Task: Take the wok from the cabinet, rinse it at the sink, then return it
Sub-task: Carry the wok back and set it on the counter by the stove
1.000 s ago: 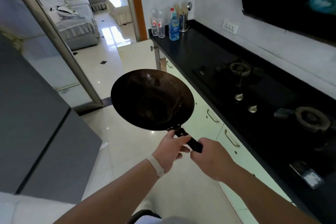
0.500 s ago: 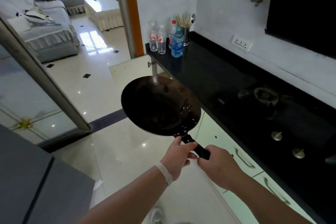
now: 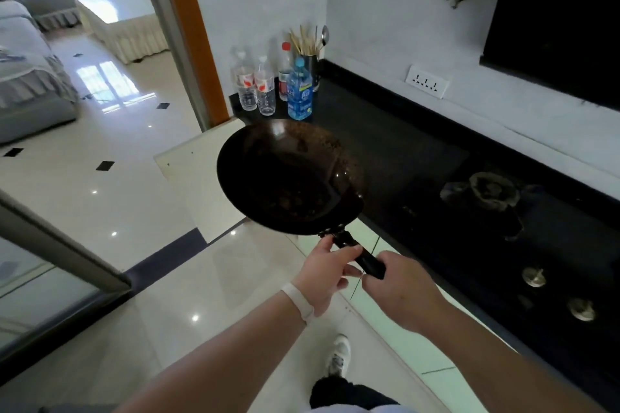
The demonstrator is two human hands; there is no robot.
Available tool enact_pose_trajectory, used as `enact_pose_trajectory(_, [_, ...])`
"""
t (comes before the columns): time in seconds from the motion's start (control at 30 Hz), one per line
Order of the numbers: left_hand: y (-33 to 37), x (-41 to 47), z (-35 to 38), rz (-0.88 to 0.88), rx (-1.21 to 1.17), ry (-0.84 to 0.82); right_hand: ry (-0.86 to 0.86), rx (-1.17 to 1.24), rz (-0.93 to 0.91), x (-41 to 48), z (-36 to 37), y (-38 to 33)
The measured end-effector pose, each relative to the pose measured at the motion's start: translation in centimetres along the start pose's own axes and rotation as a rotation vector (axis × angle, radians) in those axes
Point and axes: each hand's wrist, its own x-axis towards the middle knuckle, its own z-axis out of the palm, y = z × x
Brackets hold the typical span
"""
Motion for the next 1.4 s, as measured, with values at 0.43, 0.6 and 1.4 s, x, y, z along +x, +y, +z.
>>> enact_pose_trajectory(0.43, [7.8, 17.5, 0.6, -0.121, 0.089, -0.004, -0.065, 0.094, 0.09, 18.7, -3.6, 0.6])
enact_pose_trajectory(0.6, [10.7, 22.2, 3.2, -0.144, 0.078, -0.026, -0.031, 0.113, 0.115, 22.8, -6.5, 1.1])
enact_pose_trajectory(1.4, [16.3, 38.9, 3.6, -0.438, 0.346, -0.606, 0.296, 0.18, 0.742, 33.2, -5.2, -2.7])
